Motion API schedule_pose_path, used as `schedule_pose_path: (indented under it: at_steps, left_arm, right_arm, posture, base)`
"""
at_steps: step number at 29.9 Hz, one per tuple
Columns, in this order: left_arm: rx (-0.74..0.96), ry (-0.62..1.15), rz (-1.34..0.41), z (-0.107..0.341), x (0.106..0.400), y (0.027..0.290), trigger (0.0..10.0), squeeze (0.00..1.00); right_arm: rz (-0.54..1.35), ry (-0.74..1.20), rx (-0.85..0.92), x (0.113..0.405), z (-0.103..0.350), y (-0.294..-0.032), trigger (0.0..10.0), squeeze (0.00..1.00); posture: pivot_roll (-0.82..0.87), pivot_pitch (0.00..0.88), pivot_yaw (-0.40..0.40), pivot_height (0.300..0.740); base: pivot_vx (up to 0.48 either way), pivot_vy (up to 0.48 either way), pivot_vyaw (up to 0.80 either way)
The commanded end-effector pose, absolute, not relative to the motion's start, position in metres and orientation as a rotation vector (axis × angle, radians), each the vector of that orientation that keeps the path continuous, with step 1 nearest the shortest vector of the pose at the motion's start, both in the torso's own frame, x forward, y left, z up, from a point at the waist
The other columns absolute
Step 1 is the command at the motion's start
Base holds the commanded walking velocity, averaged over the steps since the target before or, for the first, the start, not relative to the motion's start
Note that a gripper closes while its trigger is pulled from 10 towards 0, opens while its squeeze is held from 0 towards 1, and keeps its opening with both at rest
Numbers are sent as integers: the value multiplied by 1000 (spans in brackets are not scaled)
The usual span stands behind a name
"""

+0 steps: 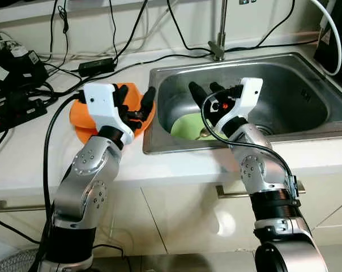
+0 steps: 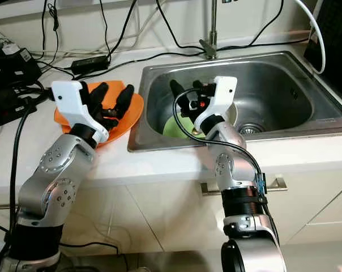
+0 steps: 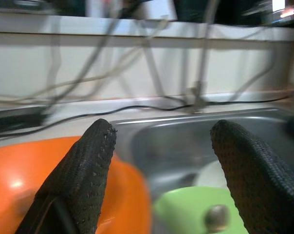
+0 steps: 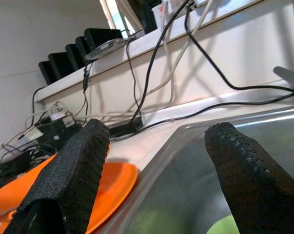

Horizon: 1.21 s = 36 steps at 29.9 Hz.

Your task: Kitchen organization

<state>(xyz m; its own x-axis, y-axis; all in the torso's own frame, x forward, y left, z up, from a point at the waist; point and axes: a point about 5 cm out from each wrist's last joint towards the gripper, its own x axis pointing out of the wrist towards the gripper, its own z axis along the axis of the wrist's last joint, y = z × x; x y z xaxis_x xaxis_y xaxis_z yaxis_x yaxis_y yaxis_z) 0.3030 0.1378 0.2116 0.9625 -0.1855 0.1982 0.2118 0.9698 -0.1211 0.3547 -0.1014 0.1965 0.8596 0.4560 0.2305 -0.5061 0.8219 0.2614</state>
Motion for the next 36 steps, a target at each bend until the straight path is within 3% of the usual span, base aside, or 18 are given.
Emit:
schedule_pose_path:
  at_steps: [1, 4, 16, 36]
  left_arm:
    - [-78, -211, -98, 214, 301, 154, 10000, 0]
    - [68, -197, -71, 208, 300, 160, 10000, 0]
    - [297, -177, -167, 182, 300, 169, 10000, 0]
    - [379, -189, -222, 165, 323, 179, 10000, 0]
  right_arm:
    - [547, -150, 327, 351, 197, -96, 10000, 0]
    - [566, -137, 336, 348, 197, -95, 10000, 0]
    - [735, -91, 395, 328, 203, -82, 10000, 0]
    - [972, 115, 261, 297, 190, -81, 10000, 0]
  posture:
    - [-7, 7, 133, 740]
    - [-6, 6, 134, 740]
    - [-14, 7, 144, 740]
    - [-32, 12, 154, 740]
  base:
    - [0, 0, 0]
    - [0, 0, 0]
    - [0, 0, 0]
    - [0, 0, 0]
